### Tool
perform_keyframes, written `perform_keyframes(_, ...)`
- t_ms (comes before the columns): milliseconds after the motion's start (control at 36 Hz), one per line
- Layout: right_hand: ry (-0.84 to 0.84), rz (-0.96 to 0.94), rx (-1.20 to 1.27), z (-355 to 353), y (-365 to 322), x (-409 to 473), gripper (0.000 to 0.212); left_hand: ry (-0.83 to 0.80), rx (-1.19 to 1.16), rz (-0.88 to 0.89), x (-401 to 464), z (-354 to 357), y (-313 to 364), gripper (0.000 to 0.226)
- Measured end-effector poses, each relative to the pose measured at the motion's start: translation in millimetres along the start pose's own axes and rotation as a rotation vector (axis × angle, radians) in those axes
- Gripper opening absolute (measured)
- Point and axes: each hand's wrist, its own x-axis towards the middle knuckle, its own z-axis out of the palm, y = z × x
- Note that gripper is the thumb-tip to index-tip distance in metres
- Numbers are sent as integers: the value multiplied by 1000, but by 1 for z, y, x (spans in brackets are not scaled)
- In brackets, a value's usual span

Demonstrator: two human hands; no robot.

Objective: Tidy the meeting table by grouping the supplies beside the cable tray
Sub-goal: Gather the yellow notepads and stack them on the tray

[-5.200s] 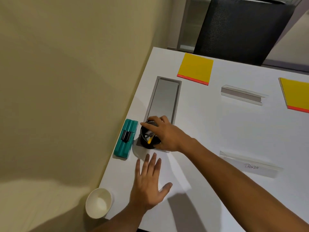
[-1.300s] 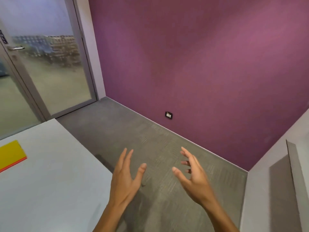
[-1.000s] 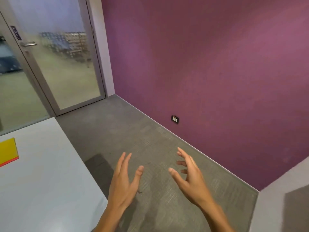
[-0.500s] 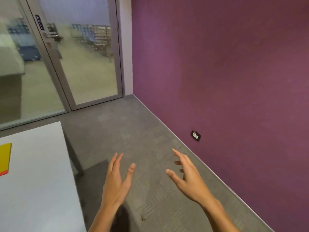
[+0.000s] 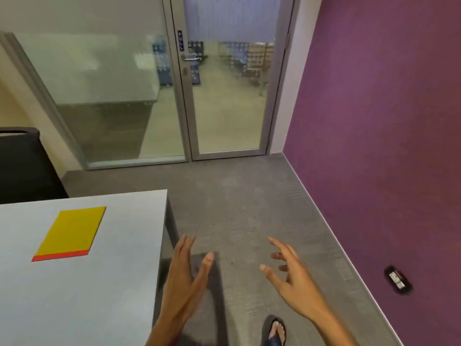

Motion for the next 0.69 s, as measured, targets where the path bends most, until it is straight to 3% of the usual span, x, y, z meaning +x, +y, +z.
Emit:
perform_keyframes(417, -440, -286, -104, -18, -15, 281, 56, 406, -38, -324, 141, 16, 10, 80)
perform_keyframes(500, -534, -315, -134, 0, -36, 320, 60, 500, -63, -417, 158, 10, 11, 87)
perform_keyframes(611, -637, -384, -123, 41, -61, 356, 59, 568, -75, -527, 179, -4, 0, 80)
perform_keyframes(694, -723, -417, -125, 80, -79, 378, 60, 622, -98, -573, 194, -23, -17, 93)
